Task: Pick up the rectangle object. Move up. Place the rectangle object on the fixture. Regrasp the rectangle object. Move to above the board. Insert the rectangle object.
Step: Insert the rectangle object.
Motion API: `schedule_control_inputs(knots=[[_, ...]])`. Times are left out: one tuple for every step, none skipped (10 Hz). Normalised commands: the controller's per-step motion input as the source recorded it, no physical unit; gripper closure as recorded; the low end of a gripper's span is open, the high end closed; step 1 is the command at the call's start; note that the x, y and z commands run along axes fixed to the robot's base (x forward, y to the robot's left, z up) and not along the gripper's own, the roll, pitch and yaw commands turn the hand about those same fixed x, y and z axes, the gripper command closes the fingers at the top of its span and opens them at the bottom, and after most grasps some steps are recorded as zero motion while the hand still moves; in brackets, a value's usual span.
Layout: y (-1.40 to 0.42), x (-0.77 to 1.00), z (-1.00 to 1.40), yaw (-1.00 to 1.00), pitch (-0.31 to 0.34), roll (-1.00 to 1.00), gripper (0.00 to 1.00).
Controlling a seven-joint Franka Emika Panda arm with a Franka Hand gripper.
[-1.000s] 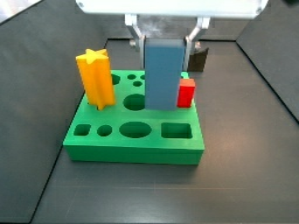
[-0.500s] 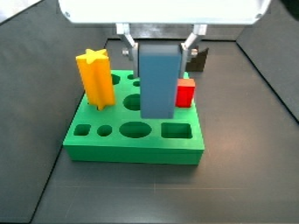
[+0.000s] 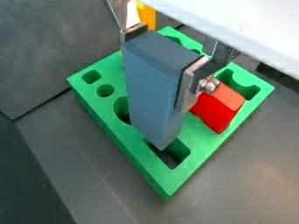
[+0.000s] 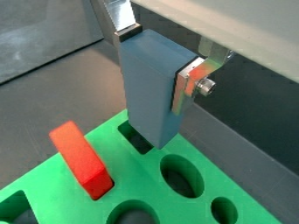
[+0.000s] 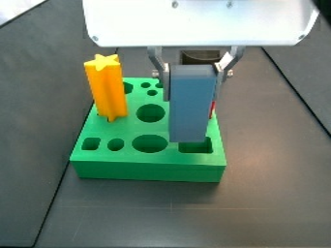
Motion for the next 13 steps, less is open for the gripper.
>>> schedule_control_inputs(knots=[[0.00, 0.00, -0.28, 0.00, -0.014, 0.14, 1.00], [0.00, 0.05, -0.30, 0.00, -0.030, 0.15, 1.00], [-0.05, 0.25, -0.27, 0.03, -0.057, 0.10, 1.00], [0.00, 0.37, -0.13, 0.07, -0.017, 0.08, 1.00], [0.00, 0.40, -0.03, 0.00, -0.021, 0.04, 1.00], [0.00, 0.33, -0.07, 0.00, -0.019, 0.04, 1.00], [0.00, 0.24, -0.09, 0.00, -0.021, 0.04, 1.00], [0.00, 0.03, -0.09, -0.13, -0.004, 0.04, 1.00], [0.00, -0.01, -0.08, -0.12, 0.000, 0.08, 1.00], [0.00, -0.09, -0.08, -0.07, 0.000, 0.06, 1.00], [0.00, -0.12, -0.09, -0.10, 0.000, 0.06, 1.00], [0.00, -0.12, -0.10, -0.09, 0.000, 0.06, 1.00], [0.00, -0.08, -0.10, -0.09, 0.000, 0.04, 1.00]])
